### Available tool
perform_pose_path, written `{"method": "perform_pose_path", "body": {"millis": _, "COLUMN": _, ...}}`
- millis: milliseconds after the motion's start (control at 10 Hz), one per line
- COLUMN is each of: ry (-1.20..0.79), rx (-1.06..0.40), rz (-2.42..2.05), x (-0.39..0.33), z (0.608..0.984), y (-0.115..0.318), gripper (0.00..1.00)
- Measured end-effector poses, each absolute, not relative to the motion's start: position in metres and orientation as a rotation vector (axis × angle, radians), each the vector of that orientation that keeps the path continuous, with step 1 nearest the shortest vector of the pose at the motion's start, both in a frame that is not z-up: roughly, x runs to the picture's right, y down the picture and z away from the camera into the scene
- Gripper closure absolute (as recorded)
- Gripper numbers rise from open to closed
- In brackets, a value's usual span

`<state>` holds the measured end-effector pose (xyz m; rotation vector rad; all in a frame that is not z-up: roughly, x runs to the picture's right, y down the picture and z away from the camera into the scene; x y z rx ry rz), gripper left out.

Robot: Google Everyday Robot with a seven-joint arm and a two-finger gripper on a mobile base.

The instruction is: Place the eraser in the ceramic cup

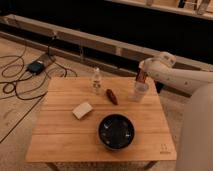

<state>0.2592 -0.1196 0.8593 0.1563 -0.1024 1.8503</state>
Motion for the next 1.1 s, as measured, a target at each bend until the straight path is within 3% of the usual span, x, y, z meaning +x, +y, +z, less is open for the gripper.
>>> {"method": "perform_pose_path", "body": {"millis": 400, "ry": -0.075, "rx": 0.165, "rz": 1.866, "x": 0.263, "z": 0.8572, "y": -0.1067, "gripper": 0.95}}
{"method": "perform_pose_path", "body": {"millis": 600, "ry": -0.065, "rx": 0.178, "rz": 1.871, "x": 0.2657, "z": 0.8546, "y": -0.1042, "gripper": 0.75}}
{"method": "perform_pose_path", "body": {"millis": 700, "ry": -0.066, "rx": 0.18, "rz": 1.872, "x": 0.2661, "z": 0.8541, "y": -0.1049, "gripper": 0.7}}
{"method": "perform_pose_path", "body": {"millis": 1100, "ry": -0.065, "rx": 0.18, "rz": 1.872, "x": 0.2661, "z": 0.8544, "y": -0.1044, "gripper": 0.68}}
